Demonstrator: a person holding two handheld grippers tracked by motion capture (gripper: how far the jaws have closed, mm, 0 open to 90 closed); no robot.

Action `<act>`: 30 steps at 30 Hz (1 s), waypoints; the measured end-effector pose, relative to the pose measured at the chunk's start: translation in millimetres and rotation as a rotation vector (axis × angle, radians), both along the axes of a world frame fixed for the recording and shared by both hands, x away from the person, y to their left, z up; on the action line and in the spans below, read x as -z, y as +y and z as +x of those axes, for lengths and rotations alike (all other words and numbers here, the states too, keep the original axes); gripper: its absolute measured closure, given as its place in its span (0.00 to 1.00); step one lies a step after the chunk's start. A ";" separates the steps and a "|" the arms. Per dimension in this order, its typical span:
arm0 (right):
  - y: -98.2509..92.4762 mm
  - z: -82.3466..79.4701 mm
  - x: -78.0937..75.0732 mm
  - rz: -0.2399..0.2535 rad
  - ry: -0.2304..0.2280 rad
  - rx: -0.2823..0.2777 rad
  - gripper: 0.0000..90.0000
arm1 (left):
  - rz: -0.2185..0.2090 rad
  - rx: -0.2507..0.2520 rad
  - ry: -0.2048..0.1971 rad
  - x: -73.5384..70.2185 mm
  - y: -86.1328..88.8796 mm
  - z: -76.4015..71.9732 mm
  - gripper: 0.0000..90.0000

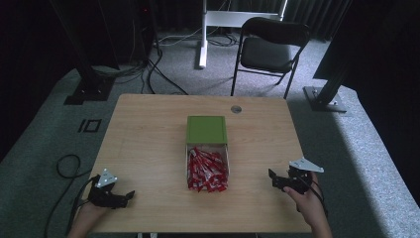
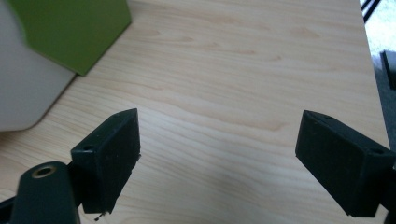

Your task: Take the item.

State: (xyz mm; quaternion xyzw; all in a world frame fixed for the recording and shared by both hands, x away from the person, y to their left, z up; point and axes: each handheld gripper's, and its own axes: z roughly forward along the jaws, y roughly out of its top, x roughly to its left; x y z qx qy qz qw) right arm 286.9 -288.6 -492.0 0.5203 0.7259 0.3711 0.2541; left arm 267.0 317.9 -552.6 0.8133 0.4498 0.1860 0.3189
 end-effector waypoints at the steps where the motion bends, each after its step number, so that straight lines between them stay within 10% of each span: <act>1: 0.0 0.0 0.0 0.000 0.000 0.000 0.15 | 0.000 0.000 0.000 0.0 0.0 0.0 0.02; 30: 72.4 8.9 -54.9 0.070 -0.120 -0.207 0.15 | 0.001 0.000 0.000 0.0 0.1 0.0 0.02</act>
